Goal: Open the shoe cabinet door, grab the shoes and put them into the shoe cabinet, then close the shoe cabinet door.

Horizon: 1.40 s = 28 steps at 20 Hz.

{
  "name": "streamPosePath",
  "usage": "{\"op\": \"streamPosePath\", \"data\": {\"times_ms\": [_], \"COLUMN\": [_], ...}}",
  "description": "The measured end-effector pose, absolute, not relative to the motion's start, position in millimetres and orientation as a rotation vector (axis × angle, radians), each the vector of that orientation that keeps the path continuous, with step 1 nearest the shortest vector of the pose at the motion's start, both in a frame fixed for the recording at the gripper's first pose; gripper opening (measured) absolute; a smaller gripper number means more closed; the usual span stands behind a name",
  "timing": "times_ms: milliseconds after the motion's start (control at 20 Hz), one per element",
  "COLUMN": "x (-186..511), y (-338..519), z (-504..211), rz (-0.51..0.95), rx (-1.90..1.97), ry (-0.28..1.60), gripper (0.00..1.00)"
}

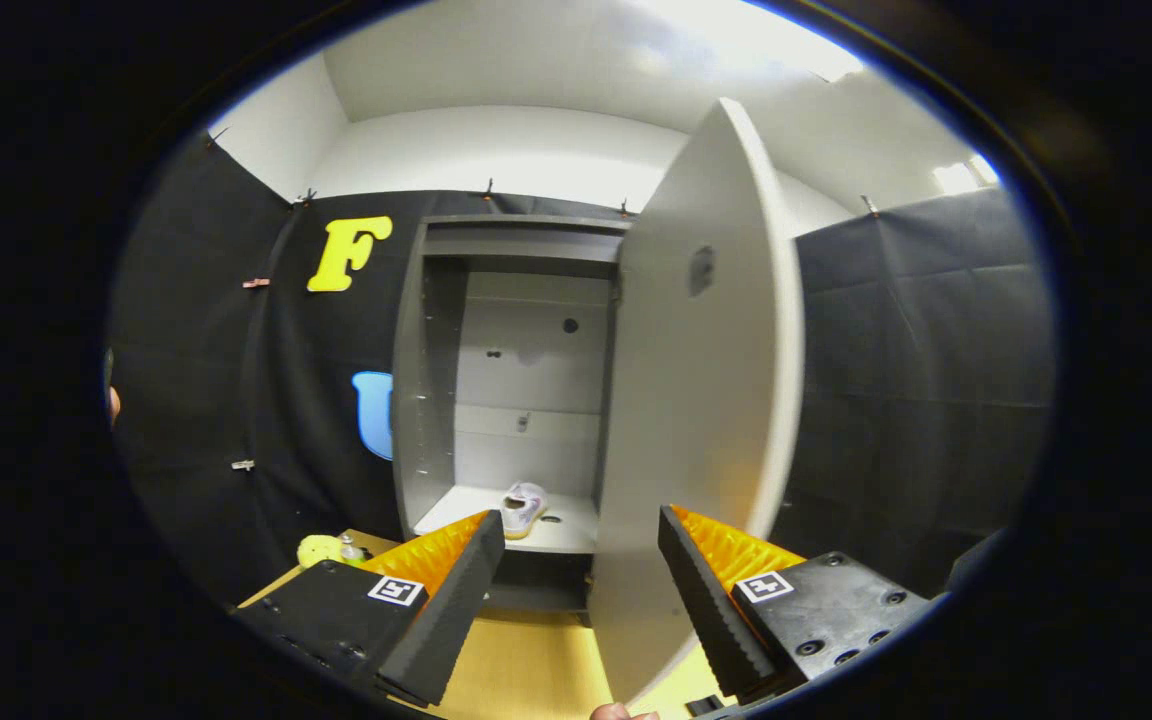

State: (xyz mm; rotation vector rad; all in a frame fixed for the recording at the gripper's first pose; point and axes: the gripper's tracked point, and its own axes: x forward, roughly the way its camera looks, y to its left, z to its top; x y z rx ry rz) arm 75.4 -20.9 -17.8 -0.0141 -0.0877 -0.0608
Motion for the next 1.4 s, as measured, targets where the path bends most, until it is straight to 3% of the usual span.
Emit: {"op": "streamPosePath", "data": {"times_ms": [450,650,850,1200,1400], "x": [47,69,98,137,137], "y": [-147,-186,-207,-175,-166], "z": [-27,-45,-67,-83,-84], "rz": [-0.263,-0.313,-0.288,-0.15,-0.142], "rx": [0.056,0.052,0.061,0.164,0.15], "ry": [-0.07,-0.041,0.012,0.069,0.07], "gripper": [0.97,0.97,0.96,0.96,0.97]}}
